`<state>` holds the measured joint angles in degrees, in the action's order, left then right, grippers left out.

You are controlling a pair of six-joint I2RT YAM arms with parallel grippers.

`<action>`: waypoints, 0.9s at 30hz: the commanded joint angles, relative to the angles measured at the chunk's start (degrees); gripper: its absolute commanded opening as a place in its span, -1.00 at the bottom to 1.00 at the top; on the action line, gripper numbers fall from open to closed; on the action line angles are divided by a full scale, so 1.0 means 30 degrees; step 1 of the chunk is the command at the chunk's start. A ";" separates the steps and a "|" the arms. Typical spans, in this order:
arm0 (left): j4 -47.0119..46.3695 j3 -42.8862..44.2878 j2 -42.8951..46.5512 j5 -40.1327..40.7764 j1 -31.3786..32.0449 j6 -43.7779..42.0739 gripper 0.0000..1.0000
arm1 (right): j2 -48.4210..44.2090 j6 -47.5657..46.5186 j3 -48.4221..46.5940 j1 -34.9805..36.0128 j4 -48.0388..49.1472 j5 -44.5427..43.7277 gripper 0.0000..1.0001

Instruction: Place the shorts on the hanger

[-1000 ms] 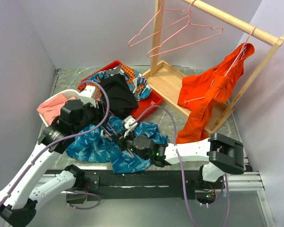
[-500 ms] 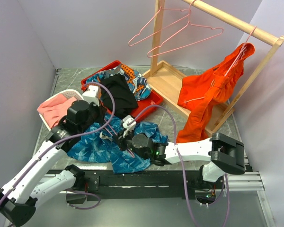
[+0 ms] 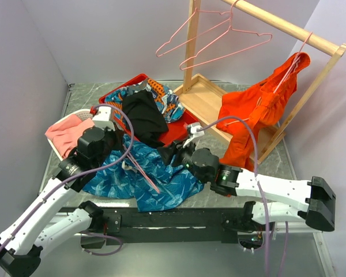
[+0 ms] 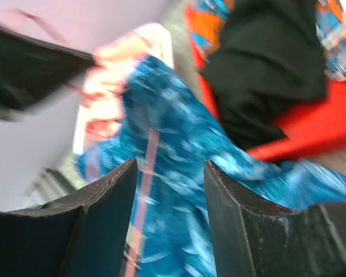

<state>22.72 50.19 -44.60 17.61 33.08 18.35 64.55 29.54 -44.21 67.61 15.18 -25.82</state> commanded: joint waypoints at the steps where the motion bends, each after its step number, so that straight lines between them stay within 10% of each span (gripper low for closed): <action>1: -0.1538 0.0026 0.0453 0.1074 0.0106 0.0592 -0.98 | 0.1677 0.1141 0.0674 -0.0391 -0.2741 0.1604 0.12; 27: -0.2153 0.0378 0.0188 0.2539 0.0135 0.1267 -0.98 | 0.8276 0.2484 -0.0059 0.2453 -0.4241 -0.5185 0.29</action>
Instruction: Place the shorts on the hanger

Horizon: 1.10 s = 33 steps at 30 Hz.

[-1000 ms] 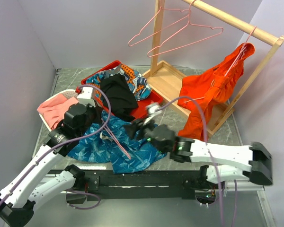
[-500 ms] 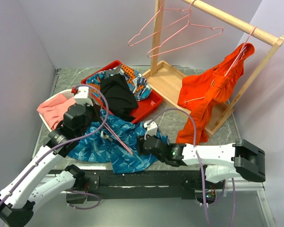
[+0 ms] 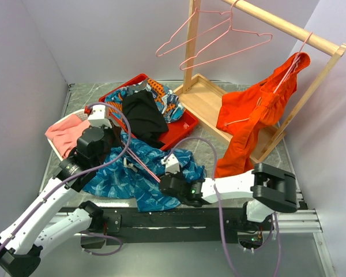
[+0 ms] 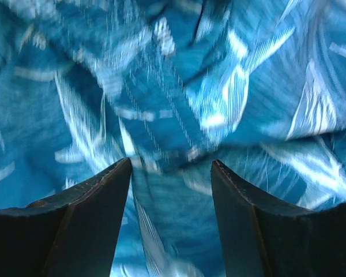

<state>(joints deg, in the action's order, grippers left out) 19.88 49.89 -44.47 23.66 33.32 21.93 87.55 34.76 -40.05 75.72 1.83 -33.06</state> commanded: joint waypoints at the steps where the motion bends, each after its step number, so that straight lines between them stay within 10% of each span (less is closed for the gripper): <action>1: -0.1293 0.0422 0.0203 0.0608 0.0055 0.0072 -0.98 | 0.0554 0.0833 -0.1328 -0.0338 0.0502 -0.2924 0.27; 12: -0.1586 0.0509 0.0291 0.1545 0.0084 0.0072 -0.98 | -0.0498 0.1977 -0.1181 -0.1949 0.1706 -0.3453 -0.35; 17: -0.2142 0.0538 0.0175 0.2570 0.0084 0.0218 -0.98 | -0.2051 0.2531 -0.1705 -0.2593 0.0042 -0.1938 -1.00; 33: -0.8558 0.0363 -0.1464 0.7169 0.0465 -0.0250 -0.98 | -0.6681 0.4526 -0.7126 -0.5933 -1.0357 0.7267 -1.00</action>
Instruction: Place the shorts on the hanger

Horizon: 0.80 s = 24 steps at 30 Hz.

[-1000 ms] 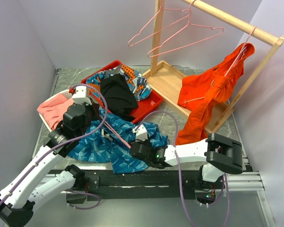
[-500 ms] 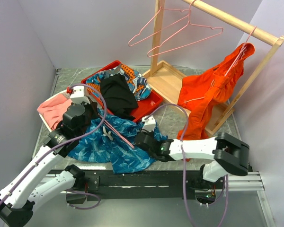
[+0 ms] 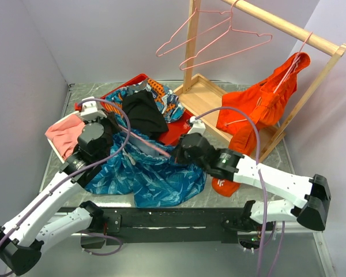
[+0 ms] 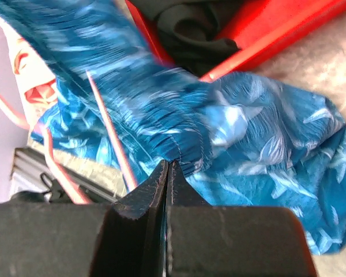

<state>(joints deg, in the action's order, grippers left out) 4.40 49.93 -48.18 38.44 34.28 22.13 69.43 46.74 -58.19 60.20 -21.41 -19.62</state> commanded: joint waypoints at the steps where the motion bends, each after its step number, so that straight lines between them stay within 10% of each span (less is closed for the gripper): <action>1: -0.3605 0.0319 -0.0315 0.2334 0.0116 -0.0519 -0.98 | -0.0759 0.0475 -0.1312 -0.0907 -0.3055 0.2963 -1.00; 24: -0.4983 -0.0560 -0.0871 0.3124 0.0729 -0.0639 -0.98 | -0.0822 0.1412 -0.5936 -0.4423 -0.6366 0.7681 -1.00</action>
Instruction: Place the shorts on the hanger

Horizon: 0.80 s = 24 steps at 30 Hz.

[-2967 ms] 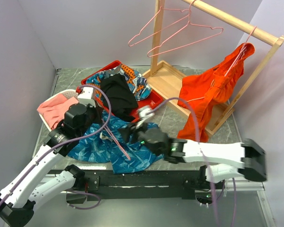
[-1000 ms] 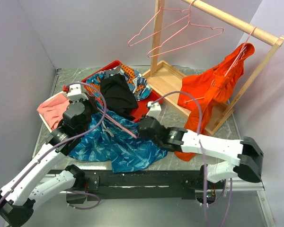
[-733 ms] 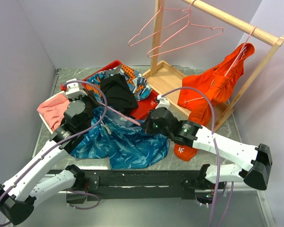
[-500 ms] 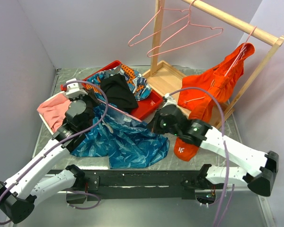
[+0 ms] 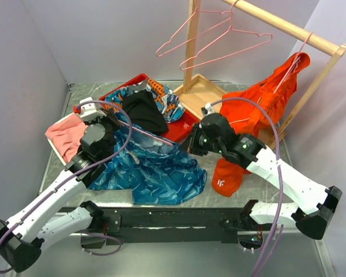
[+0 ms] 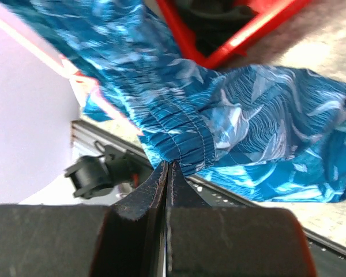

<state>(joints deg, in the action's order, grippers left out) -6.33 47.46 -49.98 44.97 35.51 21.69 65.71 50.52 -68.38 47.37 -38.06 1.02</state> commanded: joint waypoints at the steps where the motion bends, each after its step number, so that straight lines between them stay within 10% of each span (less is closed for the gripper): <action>1: -0.1464 0.0292 -0.0304 0.1005 0.0439 -0.0551 -0.98 | 0.0565 0.0151 -0.2897 -0.0147 -0.0963 0.0833 -1.00; 24: 0.2044 0.7728 -0.3965 0.2736 0.5860 -0.1050 -0.98 | 0.4610 -0.0258 -1.0662 -0.1084 -0.2224 0.1565 -1.00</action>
<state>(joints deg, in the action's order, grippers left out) -3.86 62.33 -61.54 53.89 52.86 19.97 80.82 51.24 -97.38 45.47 -45.04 5.52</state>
